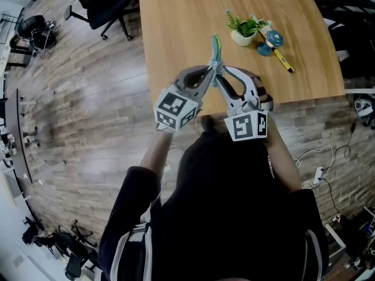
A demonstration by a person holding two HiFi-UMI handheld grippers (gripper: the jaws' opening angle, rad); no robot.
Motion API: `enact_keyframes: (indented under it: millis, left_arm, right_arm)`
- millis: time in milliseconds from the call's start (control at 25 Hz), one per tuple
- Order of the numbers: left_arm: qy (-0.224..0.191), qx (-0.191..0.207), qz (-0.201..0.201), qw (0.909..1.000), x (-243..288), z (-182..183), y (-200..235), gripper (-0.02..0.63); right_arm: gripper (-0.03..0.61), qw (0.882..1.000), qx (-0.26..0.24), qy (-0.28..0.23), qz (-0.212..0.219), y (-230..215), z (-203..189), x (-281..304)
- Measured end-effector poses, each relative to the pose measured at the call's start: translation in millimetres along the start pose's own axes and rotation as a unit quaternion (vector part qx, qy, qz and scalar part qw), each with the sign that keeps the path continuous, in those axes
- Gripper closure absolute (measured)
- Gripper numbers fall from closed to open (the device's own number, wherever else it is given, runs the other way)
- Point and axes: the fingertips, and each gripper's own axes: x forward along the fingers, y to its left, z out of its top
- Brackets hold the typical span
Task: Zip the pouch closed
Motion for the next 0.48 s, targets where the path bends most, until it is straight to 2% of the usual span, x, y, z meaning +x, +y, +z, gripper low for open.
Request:
enact_keyframes:
  millis: [120, 240, 360, 480]
  left_arm:
    - [0.014, -0.001, -0.015, 0.9998, -3.6, -0.9, -7.2, 0.607]
    - [0.033, 0.003, -0.026, 0.9991, -5.0, -4.8, -11.6, 0.607]
    - [0.059, 0.014, -0.033, 0.9976, -5.2, -10.5, -18.4, 0.607]
    - [0.088, 0.062, -0.022, 0.9939, -8.9, -17.3, -21.1, 0.607]
  right_arm:
    - [0.437, 0.995, -0.100, 0.017, -0.020, 6.6, -0.7, 3.5]
    - [0.437, 0.985, -0.167, 0.020, -0.037, 9.0, -0.6, 3.9]
    - [0.436, 0.977, -0.205, 0.022, -0.048, 12.0, -2.7, -0.4]
    - [0.434, 0.981, -0.185, 0.022, -0.046, 15.0, -2.8, -1.3]
